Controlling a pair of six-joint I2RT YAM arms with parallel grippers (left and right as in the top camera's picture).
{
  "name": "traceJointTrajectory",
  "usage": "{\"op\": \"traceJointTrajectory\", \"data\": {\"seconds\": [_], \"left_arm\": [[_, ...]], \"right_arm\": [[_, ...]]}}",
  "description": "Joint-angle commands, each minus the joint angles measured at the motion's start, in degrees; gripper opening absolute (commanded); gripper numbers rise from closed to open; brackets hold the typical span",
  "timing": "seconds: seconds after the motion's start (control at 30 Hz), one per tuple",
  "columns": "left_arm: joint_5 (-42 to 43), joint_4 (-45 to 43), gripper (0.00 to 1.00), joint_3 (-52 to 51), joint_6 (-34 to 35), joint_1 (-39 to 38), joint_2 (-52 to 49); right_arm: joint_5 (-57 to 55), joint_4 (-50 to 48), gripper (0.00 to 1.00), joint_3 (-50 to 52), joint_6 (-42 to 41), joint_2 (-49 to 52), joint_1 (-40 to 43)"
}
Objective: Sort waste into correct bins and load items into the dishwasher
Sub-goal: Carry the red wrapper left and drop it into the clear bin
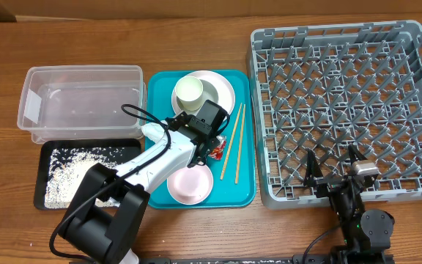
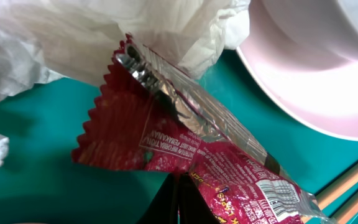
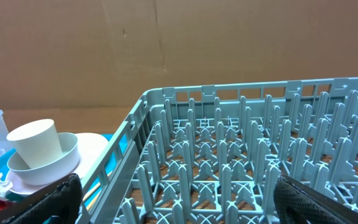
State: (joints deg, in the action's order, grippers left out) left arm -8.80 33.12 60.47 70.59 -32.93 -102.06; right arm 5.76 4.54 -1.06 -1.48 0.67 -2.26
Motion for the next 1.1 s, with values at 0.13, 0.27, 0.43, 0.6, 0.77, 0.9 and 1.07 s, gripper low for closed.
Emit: {"op": "traceJointTrajectory", "data": {"seconds": [0.13, 0.27, 0.43, 0.6, 0.77, 0.9, 1.07], "left_arm": [[0.9, 3.8, 0.04, 2.9, -0.3, -0.1, 2.9], [0.9, 6.4, 0.04, 3.9, -0.4, -0.1, 7.3], [-0.1, 6.7, 0.04, 3.9, -2.6, 0.0, 13.8], [-4.6, 6.8, 0.04, 3.9, -8.0, 2.7, 20.1], [-4.7, 7.3, 0.04, 3.9, -15.5, 10.7, 23.7], [-4.5, 9.0, 0.04, 3.9, -16.3, 19.9, 23.7], [-4.7, 10.4, 0.04, 3.8, -16.4, 30.3, 23.1]], "right_arm": [[0.1, -0.3, 1.00, 0.6, -0.1, -0.5, 0.1], [0.1, -0.3, 1.00, 0.6, 0.0, -0.5, 0.1], [0.1, -0.3, 1.00, 0.6, 0.0, -0.5, 0.1], [0.1, -0.3, 1.00, 0.6, -0.1, -0.5, 0.1], [0.1, -0.3, 1.00, 0.6, -0.1, -0.5, 0.1], [0.1, -0.3, 1.00, 0.6, -0.1, -0.5, 0.1], [0.1, -0.3, 1.00, 0.6, -0.1, -0.5, 0.1]]}}
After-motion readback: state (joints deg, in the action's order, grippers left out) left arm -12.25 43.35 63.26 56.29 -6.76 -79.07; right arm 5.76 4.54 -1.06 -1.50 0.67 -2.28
